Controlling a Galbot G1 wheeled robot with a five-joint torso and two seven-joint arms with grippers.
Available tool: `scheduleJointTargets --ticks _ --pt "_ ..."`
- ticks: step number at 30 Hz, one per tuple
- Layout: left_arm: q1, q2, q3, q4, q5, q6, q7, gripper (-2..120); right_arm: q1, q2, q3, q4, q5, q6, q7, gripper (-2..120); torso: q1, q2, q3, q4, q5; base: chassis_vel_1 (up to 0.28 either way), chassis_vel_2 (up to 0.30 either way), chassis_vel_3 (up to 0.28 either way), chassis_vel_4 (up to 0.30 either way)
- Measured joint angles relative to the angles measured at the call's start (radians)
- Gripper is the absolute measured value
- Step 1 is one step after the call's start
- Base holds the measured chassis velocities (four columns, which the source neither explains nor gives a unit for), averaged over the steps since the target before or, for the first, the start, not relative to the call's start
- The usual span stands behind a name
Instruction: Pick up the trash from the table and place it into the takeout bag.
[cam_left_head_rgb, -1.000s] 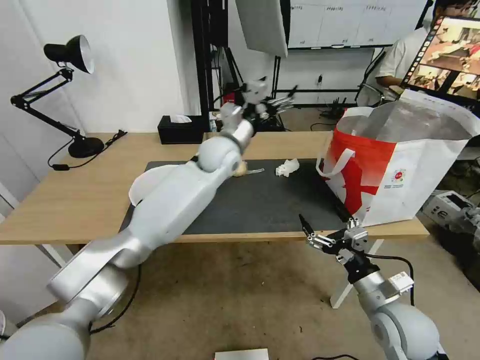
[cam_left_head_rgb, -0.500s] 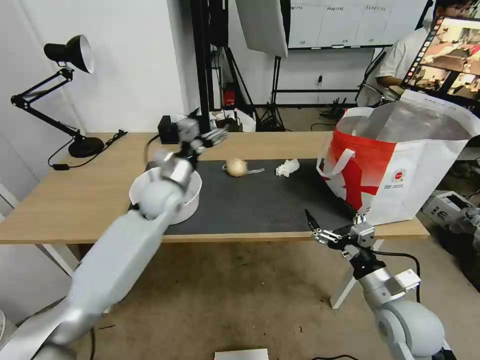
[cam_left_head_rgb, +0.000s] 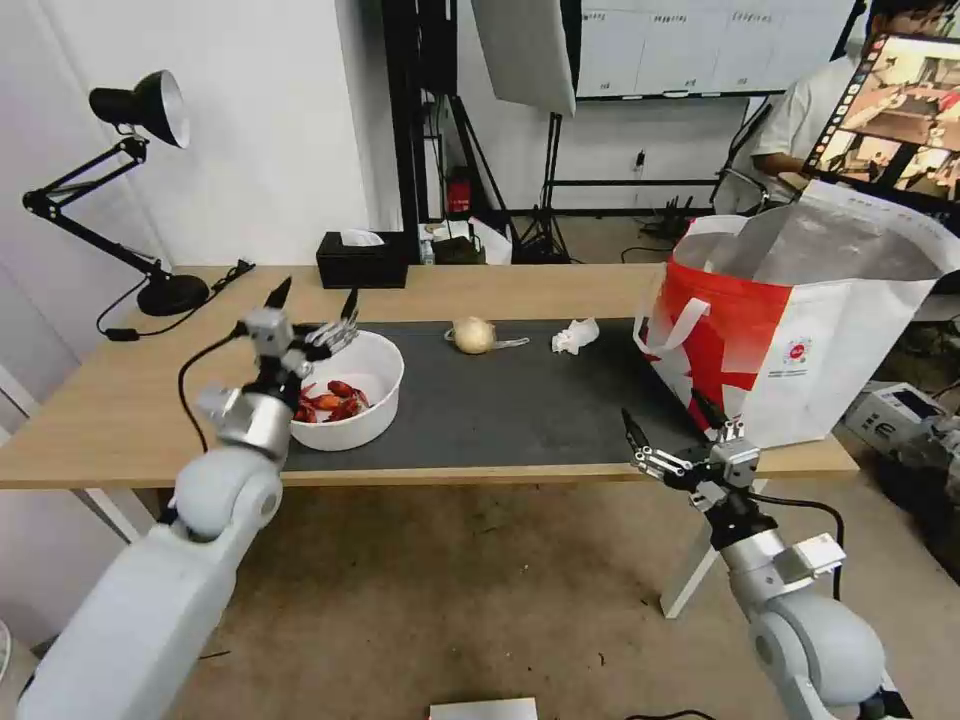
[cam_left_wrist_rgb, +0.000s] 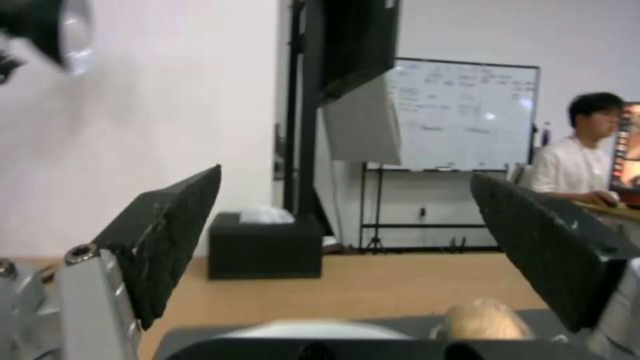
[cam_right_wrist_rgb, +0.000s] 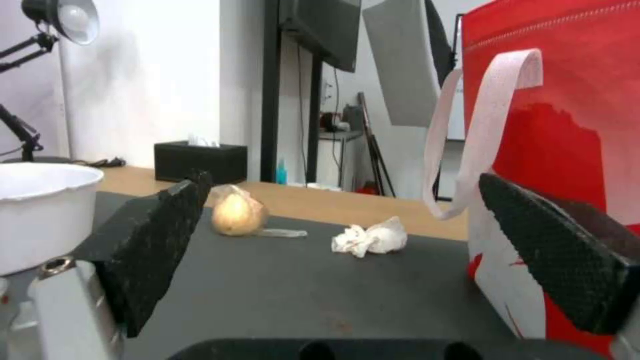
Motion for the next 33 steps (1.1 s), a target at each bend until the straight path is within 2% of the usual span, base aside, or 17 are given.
scheduleJointTargets --ticks 7,15,26,33 --pt "0.177 -0.119 -0.112 -0.031 0.1 -0.075 0.003 100 -0.01 0.003 -0.005 -0.01 -0.01 0.03 0.027 100 0.0 0.0 0.0 -0.0001 0.0004 0.0 0.0 0.0 0.0" --pt "0.264 -0.224 -0.142 -0.042 0.184 -0.119 0.007 100 -0.015 0.017 -0.031 -0.029 -0.031 0.051 0.073 100 0.0 0.0 0.0 -0.0001 0.0004 0.0 0.0 0.0 0.0" --pt "0.3 -0.289 -0.164 -0.063 0.208 -0.126 0.02 100 -0.016 0.029 -0.044 -0.047 -0.037 0.057 0.103 100 0.0 0.0 0.0 -0.0002 0.0004 0.0 0.0 0.0 0.0" --pt "0.336 -0.307 -0.193 -0.067 0.231 -0.141 0.072 100 -0.002 0.033 -0.062 -0.06 -0.037 0.056 0.12 100 0.0 0.0 0.0 -0.0002 0.0003 0.0 0.0 0.0 0.0"
